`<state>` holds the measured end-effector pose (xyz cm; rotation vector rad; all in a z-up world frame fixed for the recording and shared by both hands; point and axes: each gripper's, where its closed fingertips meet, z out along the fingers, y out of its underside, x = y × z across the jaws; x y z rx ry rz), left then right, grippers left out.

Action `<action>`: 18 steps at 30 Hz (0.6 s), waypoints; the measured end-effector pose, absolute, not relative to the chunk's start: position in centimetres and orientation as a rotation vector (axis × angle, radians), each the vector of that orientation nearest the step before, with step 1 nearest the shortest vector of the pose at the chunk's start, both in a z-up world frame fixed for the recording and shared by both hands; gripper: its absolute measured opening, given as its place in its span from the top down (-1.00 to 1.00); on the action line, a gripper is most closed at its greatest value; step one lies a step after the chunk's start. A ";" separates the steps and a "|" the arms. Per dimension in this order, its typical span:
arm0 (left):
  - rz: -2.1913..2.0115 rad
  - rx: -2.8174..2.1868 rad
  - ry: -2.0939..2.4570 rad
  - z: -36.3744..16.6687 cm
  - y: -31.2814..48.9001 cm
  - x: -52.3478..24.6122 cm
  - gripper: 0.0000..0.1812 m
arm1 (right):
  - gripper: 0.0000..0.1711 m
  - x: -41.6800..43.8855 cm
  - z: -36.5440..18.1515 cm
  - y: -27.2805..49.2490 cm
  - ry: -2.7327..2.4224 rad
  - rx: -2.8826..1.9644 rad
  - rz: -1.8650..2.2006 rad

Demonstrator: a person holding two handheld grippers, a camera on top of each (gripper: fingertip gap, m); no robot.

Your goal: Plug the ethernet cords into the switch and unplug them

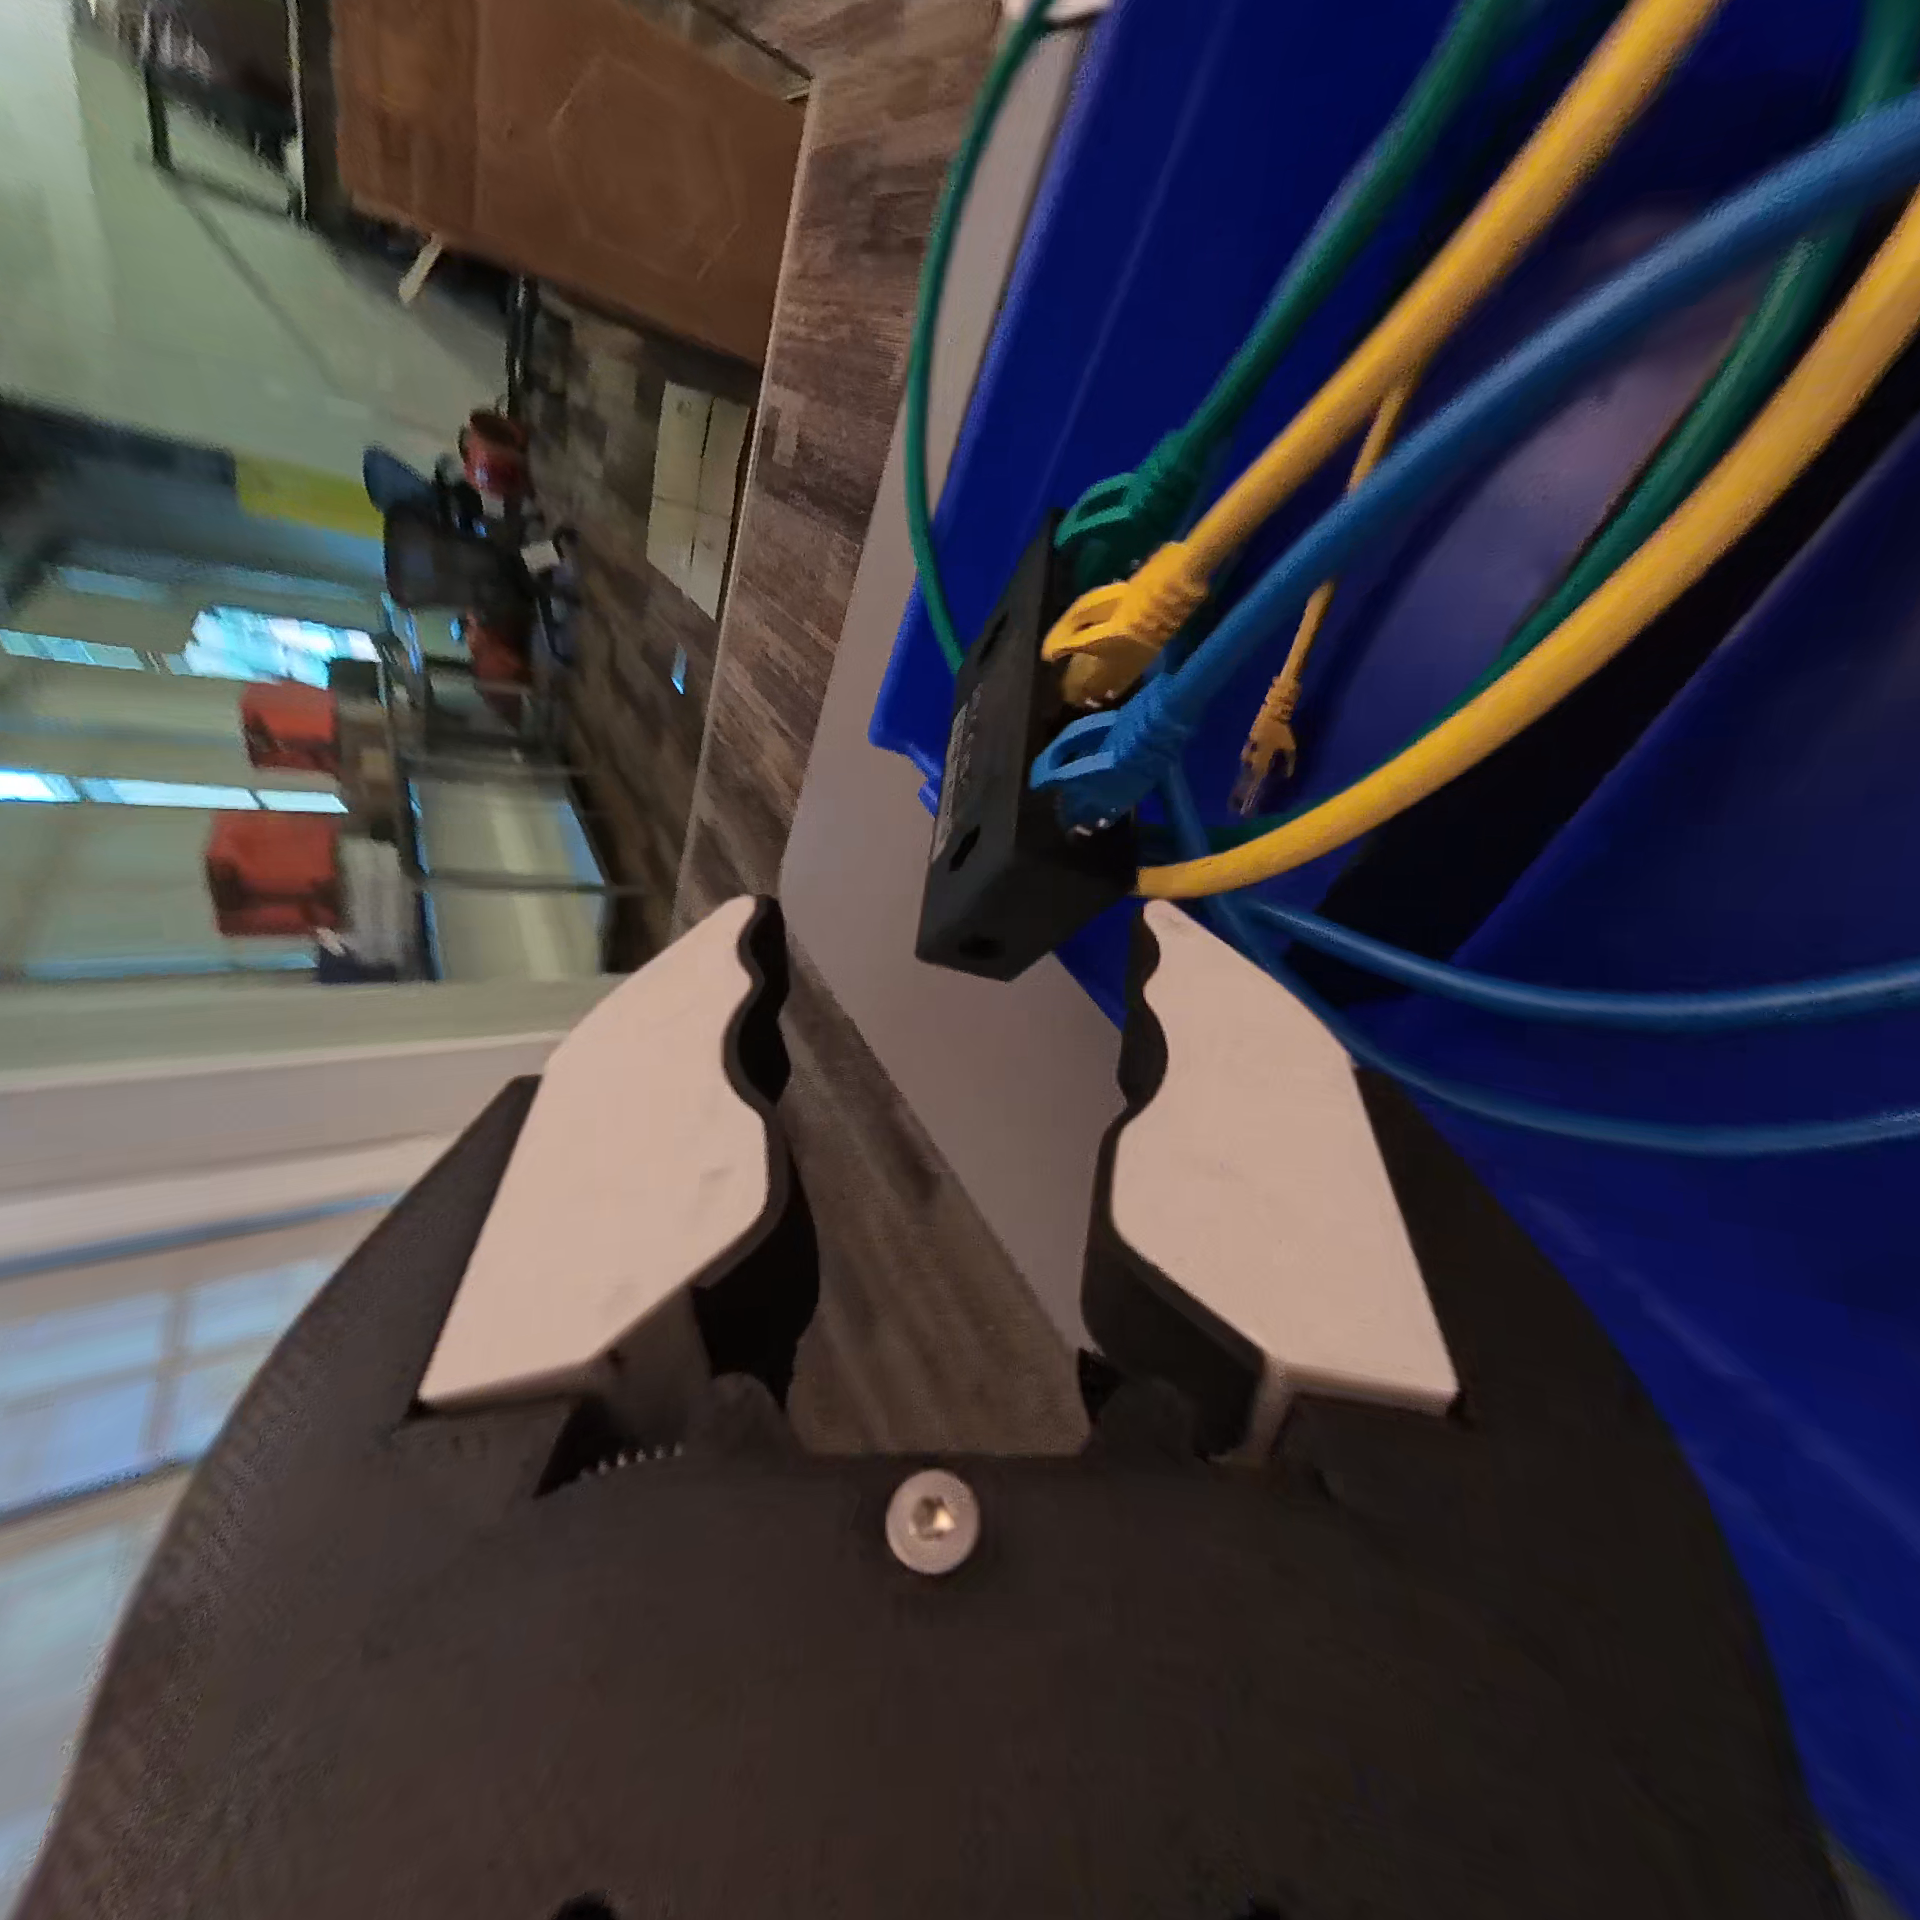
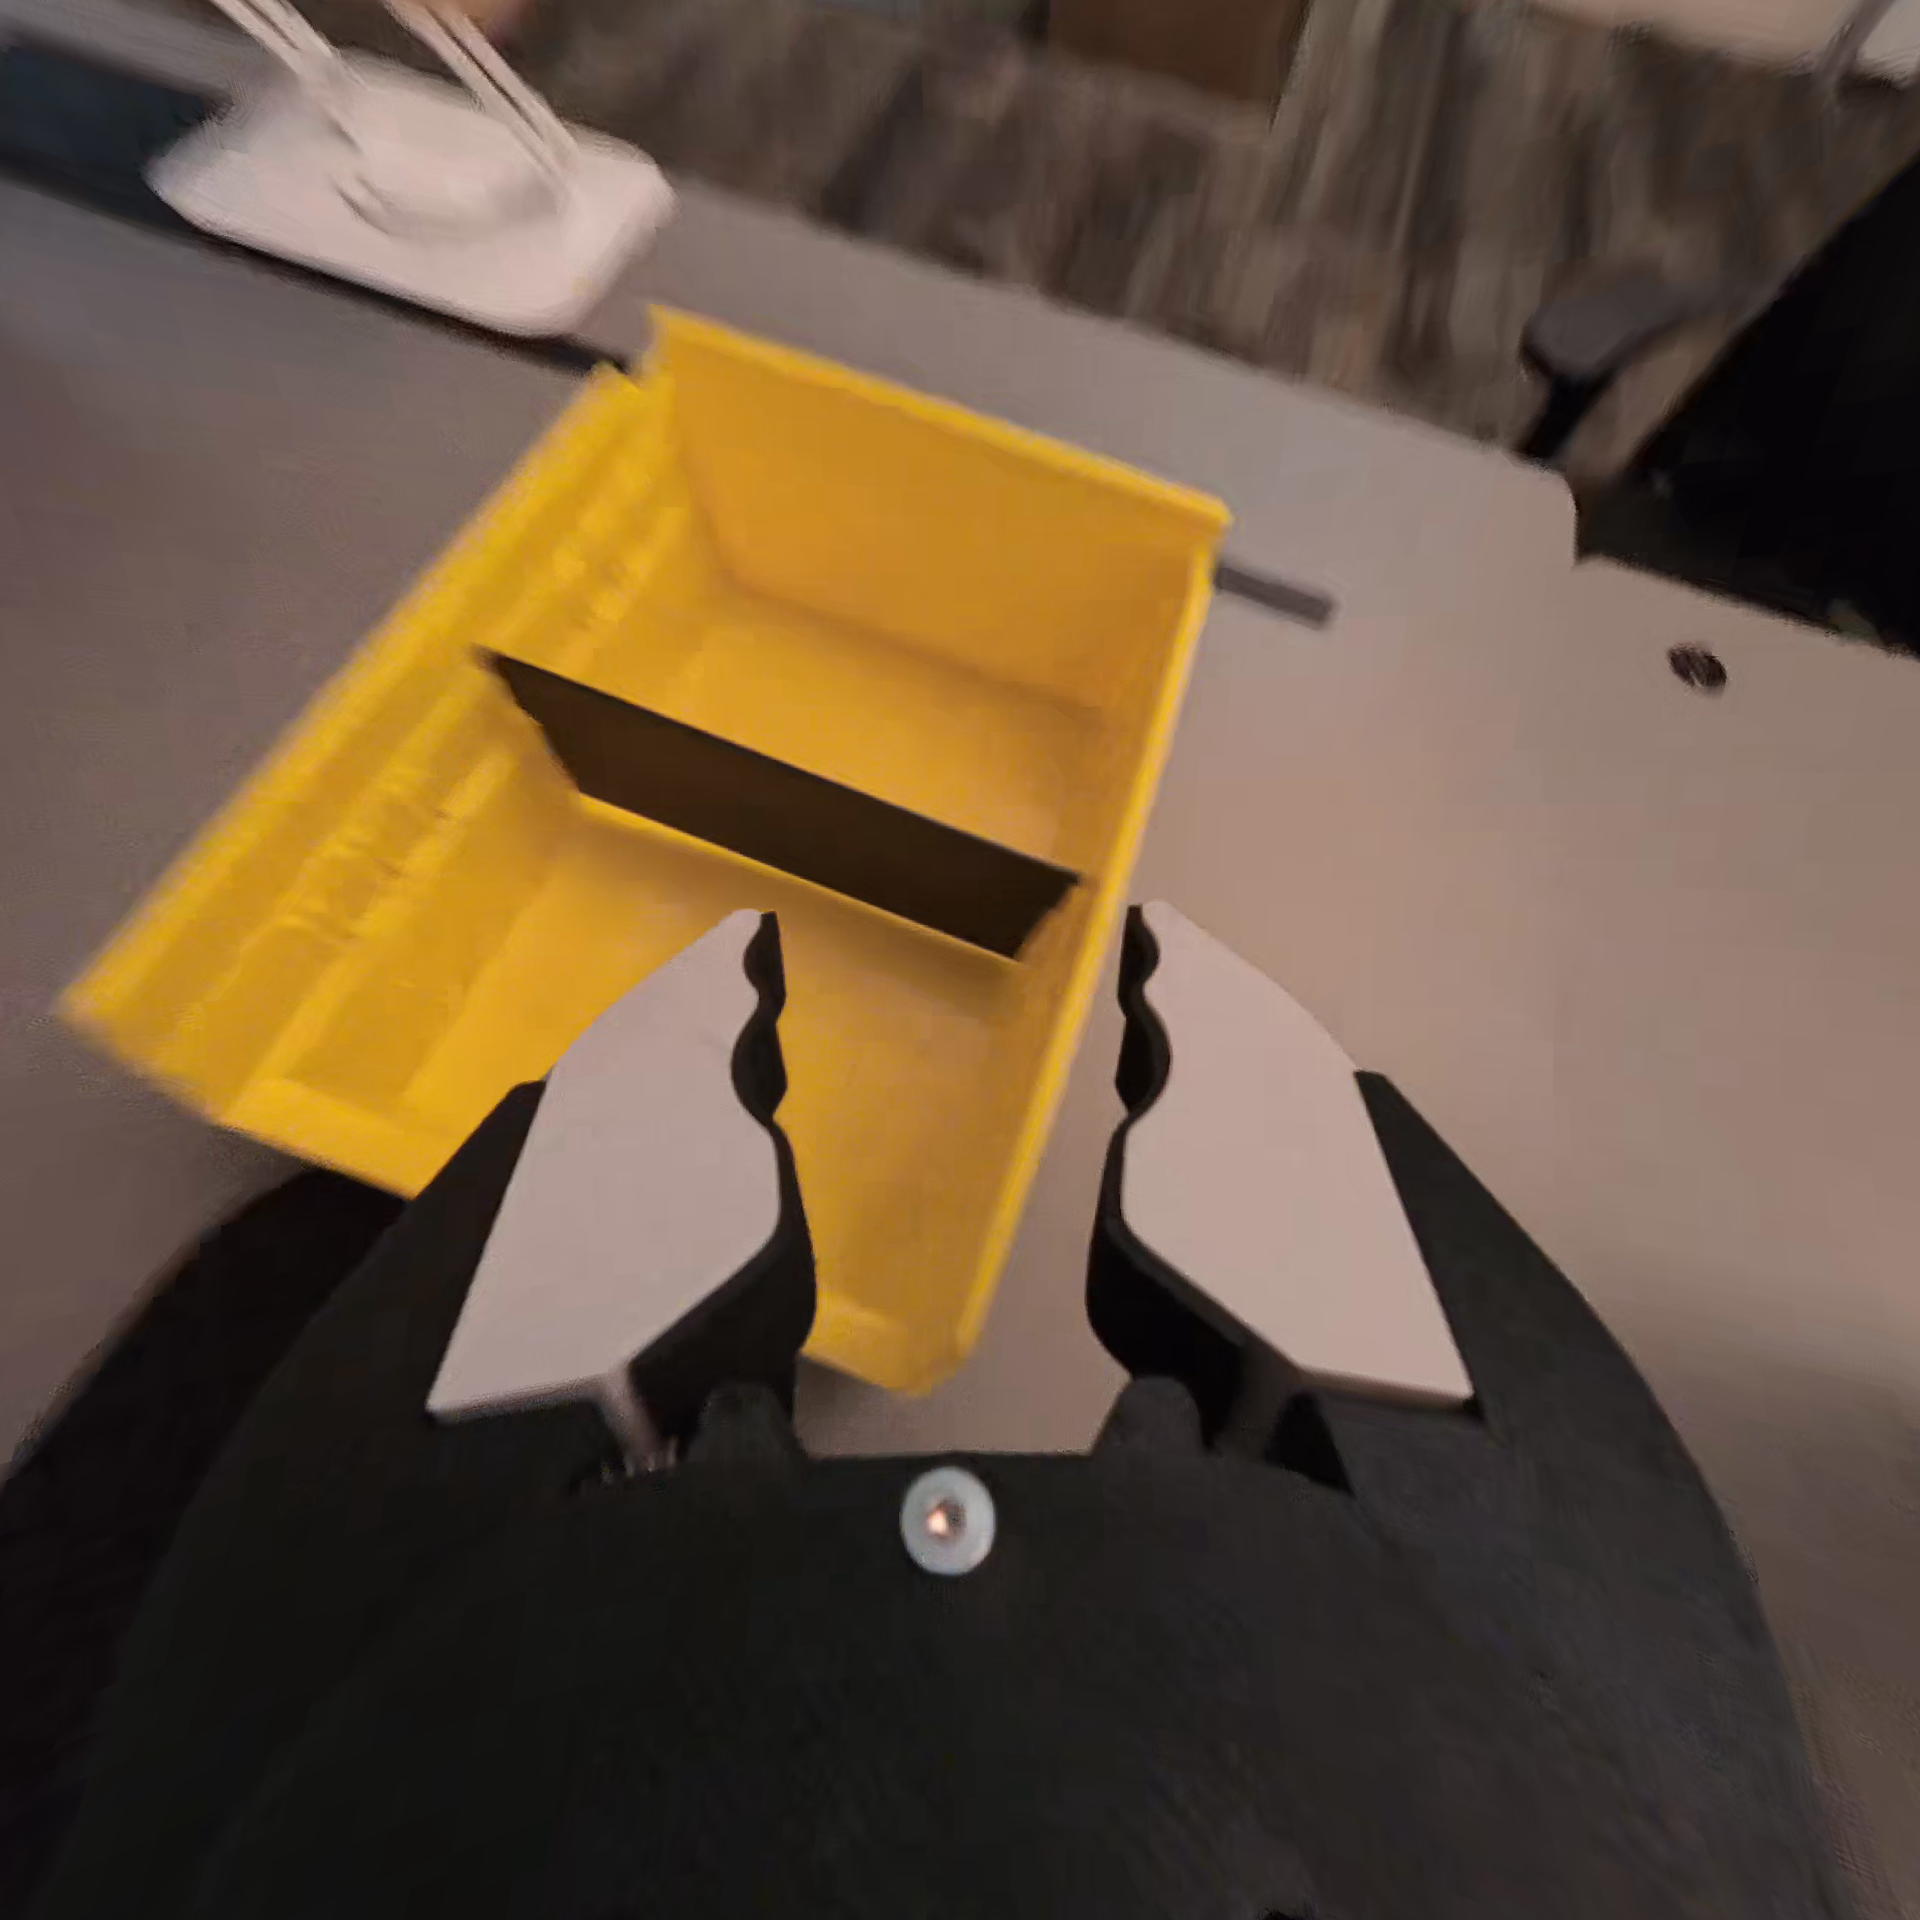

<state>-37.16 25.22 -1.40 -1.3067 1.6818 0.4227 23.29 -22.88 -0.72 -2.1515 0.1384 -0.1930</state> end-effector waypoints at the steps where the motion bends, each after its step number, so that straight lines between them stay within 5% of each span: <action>1: 0.472 -1.239 1.741 -1.6 25.5 -36.7 0.36 | 0.25 21.1 0.5 -23.4 0.116 -2.087 -0.112; 13: 0.759 -0.912 2.055 -5.0 28.5 -34.4 0.63 | 0.16 9.7 3.5 -29.5 -0.003 -1.914 -0.034; 18: 0.840 -0.854 1.909 -0.7 28.3 -33.7 0.64 | 0.18 7.5 5.8 -27.4 -0.118 -1.788 -0.031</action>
